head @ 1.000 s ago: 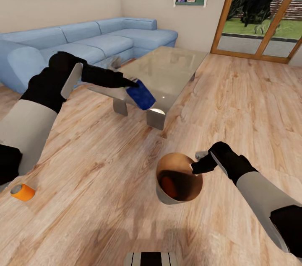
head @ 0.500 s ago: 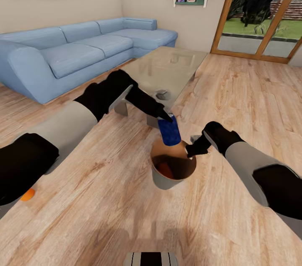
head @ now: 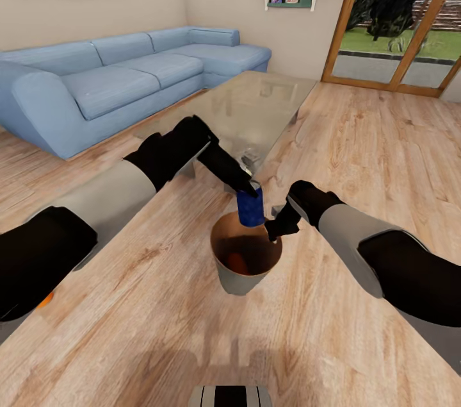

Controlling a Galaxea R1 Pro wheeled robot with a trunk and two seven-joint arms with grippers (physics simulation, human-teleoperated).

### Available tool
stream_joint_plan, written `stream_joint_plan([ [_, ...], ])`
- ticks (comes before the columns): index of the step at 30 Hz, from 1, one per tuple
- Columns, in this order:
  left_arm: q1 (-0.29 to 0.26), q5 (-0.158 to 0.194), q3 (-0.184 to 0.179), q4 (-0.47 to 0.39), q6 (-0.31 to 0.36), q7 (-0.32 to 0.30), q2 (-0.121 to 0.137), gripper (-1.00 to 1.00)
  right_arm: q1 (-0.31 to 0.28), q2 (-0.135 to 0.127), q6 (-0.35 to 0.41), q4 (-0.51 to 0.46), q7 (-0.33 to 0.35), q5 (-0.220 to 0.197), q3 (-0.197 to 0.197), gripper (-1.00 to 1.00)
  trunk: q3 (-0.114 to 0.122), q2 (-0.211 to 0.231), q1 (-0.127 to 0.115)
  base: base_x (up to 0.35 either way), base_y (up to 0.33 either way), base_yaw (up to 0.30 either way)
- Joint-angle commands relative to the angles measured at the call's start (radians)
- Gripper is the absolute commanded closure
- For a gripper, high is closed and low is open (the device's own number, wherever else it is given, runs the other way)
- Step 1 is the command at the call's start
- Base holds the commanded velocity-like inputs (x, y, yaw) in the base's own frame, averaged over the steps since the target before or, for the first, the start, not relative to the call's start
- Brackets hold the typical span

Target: Put the three can of soda from the living room inside the tash can in the kitchen.

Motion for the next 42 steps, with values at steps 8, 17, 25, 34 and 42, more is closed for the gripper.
stream_joint_plan([
  [8, 0.033, -0.081, -0.003, 0.042, -0.016, -0.001, -0.003, 1.00, -0.049, 0.019, 0.004, 0.058, -0.003, -0.017, -0.009, 1.00, 0.000, 0.000, 0.000, 0.000, 0.000, 0.000],
  [17, 0.131, -0.089, -0.020, 0.047, -0.086, 0.003, -0.003, 1.00, -0.124, 0.031, 0.004, 0.130, -0.004, -0.017, -0.010, 1.00, 0.000, 0.000, 0.000, 0.000, 0.000, 0.000],
  [25, 0.184, -0.089, -0.024, 0.048, -0.137, 0.013, -0.010, 1.00, -0.156, 0.047, 0.004, 0.143, -0.004, -0.017, -0.009, 1.00, 0.000, 0.000, 0.000, 0.000, 0.000, 0.000],
  [34, 0.229, -0.089, -0.025, 0.087, -0.205, 0.117, -0.013, 1.00, -0.166, 0.057, 0.004, 0.144, -0.004, -0.017, -0.008, 1.00, 0.000, 0.000, 0.000, 0.000, 0.000, 0.000],
  [42, 0.245, -0.091, -0.041, 0.090, -0.207, 0.206, -0.013, 1.00, -0.166, 0.060, 0.004, 0.144, -0.004, -0.017, -0.008, 1.00, 0.000, 0.000, 0.000, 0.000, 0.000, 0.000],
])
